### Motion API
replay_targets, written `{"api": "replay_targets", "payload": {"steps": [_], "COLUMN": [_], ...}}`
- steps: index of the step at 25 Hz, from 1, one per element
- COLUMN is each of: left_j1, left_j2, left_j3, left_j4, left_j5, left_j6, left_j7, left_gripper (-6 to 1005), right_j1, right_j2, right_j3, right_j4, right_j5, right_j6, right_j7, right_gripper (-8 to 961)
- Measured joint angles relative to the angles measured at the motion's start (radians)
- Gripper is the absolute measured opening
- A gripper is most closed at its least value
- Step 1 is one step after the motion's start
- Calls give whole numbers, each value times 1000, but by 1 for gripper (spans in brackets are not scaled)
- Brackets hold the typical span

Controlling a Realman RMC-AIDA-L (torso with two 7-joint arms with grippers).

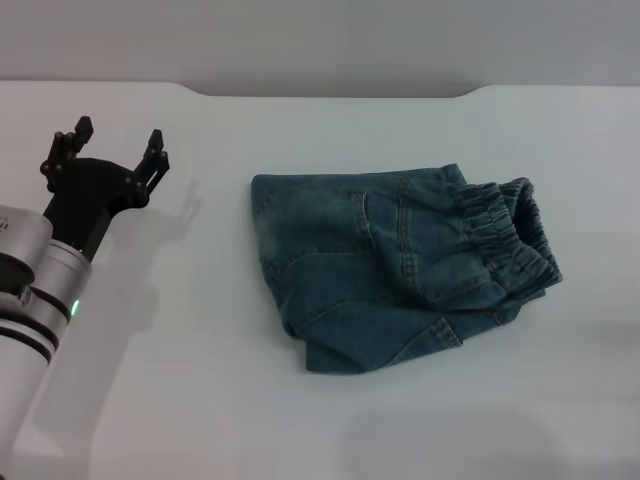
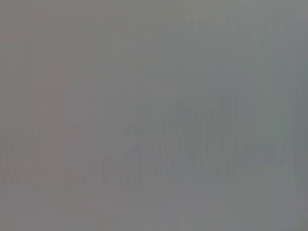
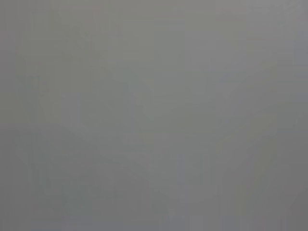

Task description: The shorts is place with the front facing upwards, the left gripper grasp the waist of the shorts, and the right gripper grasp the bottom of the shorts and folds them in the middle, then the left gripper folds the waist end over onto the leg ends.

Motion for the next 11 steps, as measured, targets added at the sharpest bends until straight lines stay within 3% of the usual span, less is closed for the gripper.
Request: {"api": "replay_targets", "payload": {"steps": [11], "left_j1": [-4], "left_j2": [-1], "left_j3": [0], "left_j4": [0], "left_j5": [-3], "left_j6": [0], "left_j7": [0], "left_gripper": [849], "right_j1": [11], "right_j2": [-1], "right_j3": [0], "right_j4": [-4], "right_j5": [-3], "right_j6": [-5], "right_j7": [0], "right_gripper": [805]}}
